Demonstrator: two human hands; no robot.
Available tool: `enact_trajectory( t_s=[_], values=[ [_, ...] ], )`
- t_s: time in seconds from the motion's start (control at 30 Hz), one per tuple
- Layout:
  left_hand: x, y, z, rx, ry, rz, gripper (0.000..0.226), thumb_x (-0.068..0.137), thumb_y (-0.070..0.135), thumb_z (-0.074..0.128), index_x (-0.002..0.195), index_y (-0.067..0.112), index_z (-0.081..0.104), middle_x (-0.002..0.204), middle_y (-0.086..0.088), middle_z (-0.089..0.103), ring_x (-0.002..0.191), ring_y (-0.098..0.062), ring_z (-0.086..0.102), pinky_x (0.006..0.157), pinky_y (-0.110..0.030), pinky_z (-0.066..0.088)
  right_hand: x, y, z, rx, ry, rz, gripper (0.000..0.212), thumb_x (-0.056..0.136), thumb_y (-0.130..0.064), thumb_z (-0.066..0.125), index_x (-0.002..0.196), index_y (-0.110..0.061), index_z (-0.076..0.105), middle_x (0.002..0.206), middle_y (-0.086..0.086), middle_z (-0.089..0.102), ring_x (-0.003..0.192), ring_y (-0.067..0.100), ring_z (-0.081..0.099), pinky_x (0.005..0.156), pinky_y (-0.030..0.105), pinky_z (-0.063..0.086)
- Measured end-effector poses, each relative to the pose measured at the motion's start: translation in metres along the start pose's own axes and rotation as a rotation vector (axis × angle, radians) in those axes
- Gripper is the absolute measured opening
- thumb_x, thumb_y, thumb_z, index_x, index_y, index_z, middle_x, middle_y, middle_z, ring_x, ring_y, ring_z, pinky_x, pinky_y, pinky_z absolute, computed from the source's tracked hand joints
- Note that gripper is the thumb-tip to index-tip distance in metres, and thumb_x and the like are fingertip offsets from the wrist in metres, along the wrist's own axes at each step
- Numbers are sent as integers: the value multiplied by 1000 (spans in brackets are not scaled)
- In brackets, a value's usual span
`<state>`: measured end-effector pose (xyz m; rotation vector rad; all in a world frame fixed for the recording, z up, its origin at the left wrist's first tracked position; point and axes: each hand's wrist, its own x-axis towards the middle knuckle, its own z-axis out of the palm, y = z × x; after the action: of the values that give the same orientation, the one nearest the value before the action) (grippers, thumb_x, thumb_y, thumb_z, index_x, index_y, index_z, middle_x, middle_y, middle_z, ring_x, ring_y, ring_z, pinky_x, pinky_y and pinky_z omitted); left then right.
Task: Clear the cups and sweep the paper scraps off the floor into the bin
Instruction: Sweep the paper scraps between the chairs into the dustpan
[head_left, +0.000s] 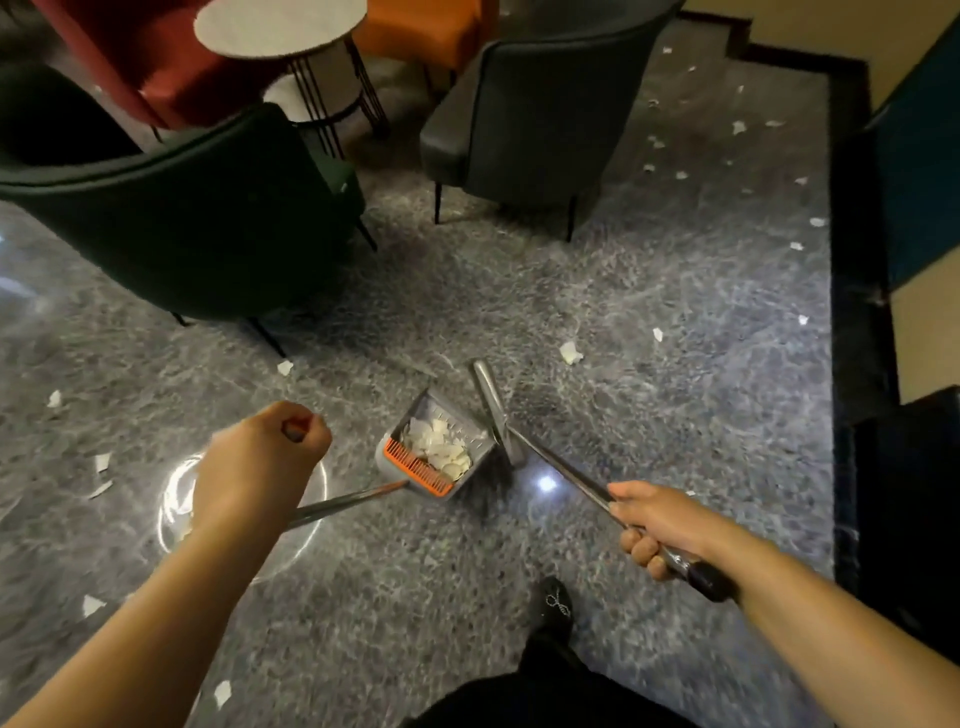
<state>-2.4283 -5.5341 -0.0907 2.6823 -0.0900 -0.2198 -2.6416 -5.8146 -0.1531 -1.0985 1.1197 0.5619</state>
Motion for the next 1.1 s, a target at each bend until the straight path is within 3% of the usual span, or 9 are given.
enact_trajectory(
  t_s=[0.27,0.57,0.7,0.8,0.9,1.0,1.1],
  values=[
    [49,101,35,-2,-19,37,15,89,40,57,85,30,67,70,-2,64,71,-28,61,66,-36,53,26,-61,-88,133,21,-22,23,102,-14,40,120,-29,42,50,4,44,30,6,34,32,13,31],
    [125,169,66,16,-69,76,13,87,38,58,83,29,66,68,0,63,71,-27,59,65,-34,46,73,-128,-130,266,37,-19,19,102,-11,39,115,-25,44,50,5,42,29,5,33,32,11,29],
    [175,205,83,38,-125,110,12,87,36,60,81,29,67,64,1,63,66,-24,59,60,-32,45,107,-168,-143,316,63,-14,26,102,-11,40,123,-26,42,59,7,39,29,6,33,32,12,29],
    [207,231,93,78,-153,143,12,86,38,61,79,30,67,64,4,62,67,-24,60,65,-34,50,133,-197,-152,369,65,6,28,102,-10,41,125,-25,42,60,7,39,30,6,34,32,12,30],
    [230,256,99,98,-177,165,16,85,39,62,69,35,60,61,4,61,62,-25,60,63,-35,53,150,-222,-161,419,54,36,18,102,-10,38,113,-21,47,56,5,37,31,6,34,32,12,29],
    [251,279,105,96,-203,205,14,86,32,64,72,30,64,59,3,60,58,-21,58,58,-31,47,168,-238,-169,456,55,55,15,103,-12,37,95,-18,49,49,3,38,31,5,33,32,11,28],
    [263,298,113,109,-201,240,13,86,28,66,73,26,67,59,5,61,60,-17,56,59,-31,41,185,-245,-181,499,47,82,16,103,-13,37,95,-18,49,44,0,38,32,5,34,32,11,28]
  ],
)
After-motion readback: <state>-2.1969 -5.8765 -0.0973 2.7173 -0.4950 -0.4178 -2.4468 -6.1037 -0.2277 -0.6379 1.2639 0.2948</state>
